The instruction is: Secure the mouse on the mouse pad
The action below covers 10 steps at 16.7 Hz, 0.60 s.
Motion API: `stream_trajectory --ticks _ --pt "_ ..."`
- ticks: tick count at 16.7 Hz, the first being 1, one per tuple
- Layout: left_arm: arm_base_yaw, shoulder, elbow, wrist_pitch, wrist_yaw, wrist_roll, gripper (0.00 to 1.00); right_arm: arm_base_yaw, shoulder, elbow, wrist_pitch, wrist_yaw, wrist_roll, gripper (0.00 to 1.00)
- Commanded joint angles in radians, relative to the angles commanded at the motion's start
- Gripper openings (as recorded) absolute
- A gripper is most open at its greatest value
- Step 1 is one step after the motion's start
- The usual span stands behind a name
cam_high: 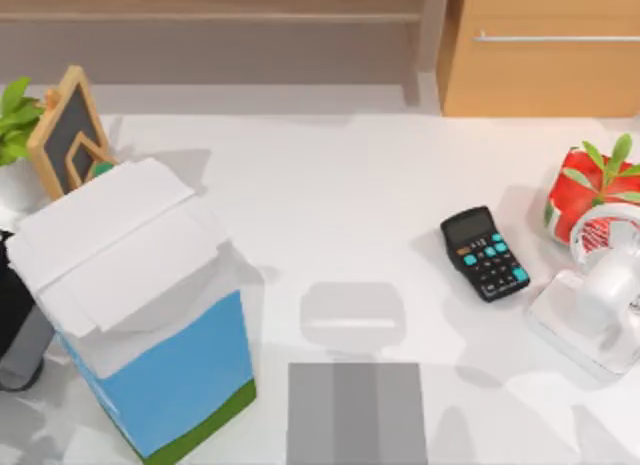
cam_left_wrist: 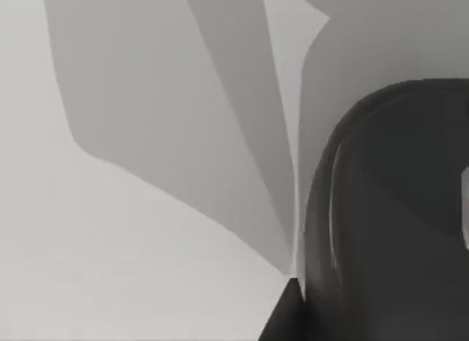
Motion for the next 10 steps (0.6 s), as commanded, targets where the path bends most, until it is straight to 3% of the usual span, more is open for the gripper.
stream_trajectory --ticks 5,10 --pt "0.035 -0.061 0.132 -0.187 -0.013 0.019 0.00 0.000 0.000 0.000 0.000 0.000 0.000 1.00" --pt "-0.007 -0.148 0.217 -0.382 -0.005 -0.017 0.00 0.000 0.000 0.000 0.000 0.000 0.000 1.00"
